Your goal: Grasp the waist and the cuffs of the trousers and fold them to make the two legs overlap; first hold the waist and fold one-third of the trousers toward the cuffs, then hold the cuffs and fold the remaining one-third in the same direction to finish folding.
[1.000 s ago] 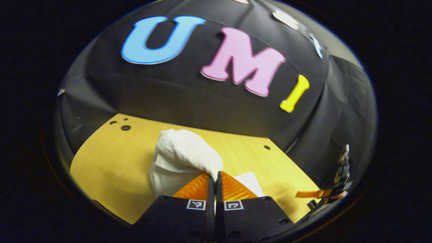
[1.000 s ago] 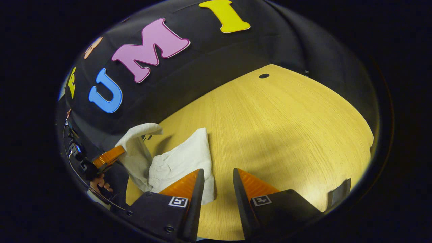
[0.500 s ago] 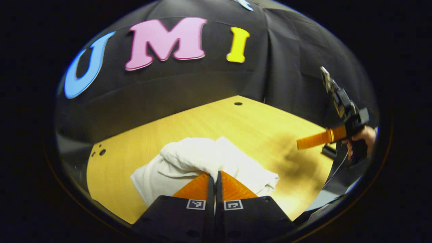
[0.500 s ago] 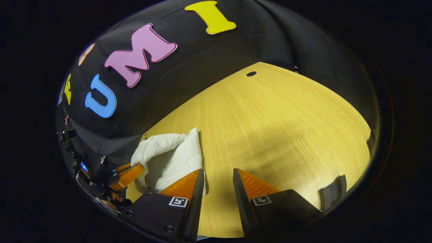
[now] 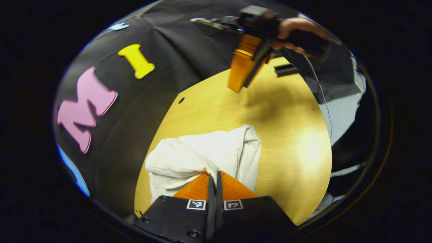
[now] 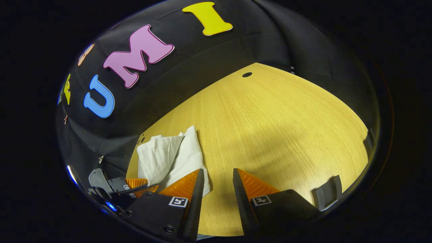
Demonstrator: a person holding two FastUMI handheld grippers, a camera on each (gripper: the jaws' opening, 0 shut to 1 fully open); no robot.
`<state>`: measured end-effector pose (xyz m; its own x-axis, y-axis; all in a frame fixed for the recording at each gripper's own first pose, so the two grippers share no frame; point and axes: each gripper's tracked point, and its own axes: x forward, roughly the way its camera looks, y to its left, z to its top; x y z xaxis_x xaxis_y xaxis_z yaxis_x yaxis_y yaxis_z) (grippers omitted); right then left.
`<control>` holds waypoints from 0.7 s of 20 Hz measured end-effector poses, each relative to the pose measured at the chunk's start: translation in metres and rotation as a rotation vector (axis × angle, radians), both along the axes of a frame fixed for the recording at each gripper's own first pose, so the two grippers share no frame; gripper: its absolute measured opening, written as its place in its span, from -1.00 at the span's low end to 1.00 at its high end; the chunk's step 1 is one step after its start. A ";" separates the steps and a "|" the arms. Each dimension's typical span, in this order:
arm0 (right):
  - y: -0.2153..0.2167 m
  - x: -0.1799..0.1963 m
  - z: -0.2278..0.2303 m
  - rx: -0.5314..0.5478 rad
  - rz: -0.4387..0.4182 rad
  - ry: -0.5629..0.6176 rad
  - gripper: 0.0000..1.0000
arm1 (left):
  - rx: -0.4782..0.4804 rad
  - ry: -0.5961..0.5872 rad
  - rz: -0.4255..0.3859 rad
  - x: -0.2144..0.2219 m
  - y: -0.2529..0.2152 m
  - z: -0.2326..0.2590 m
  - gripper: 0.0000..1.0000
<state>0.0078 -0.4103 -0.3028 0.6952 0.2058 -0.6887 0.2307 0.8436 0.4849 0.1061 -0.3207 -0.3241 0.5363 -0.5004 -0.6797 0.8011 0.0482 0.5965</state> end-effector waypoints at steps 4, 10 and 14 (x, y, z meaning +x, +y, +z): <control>-0.001 -0.002 -0.001 -0.001 -0.002 0.007 0.07 | 0.190 -0.134 -0.237 -0.020 0.001 -0.014 -0.89; 0.000 -0.002 0.003 0.003 0.009 -0.005 0.07 | 0.268 -0.128 -0.359 -0.062 0.012 -0.023 -0.40; 0.006 0.000 0.014 -0.003 0.039 -0.021 0.07 | 0.193 -0.120 -0.301 -0.069 0.015 -0.006 0.61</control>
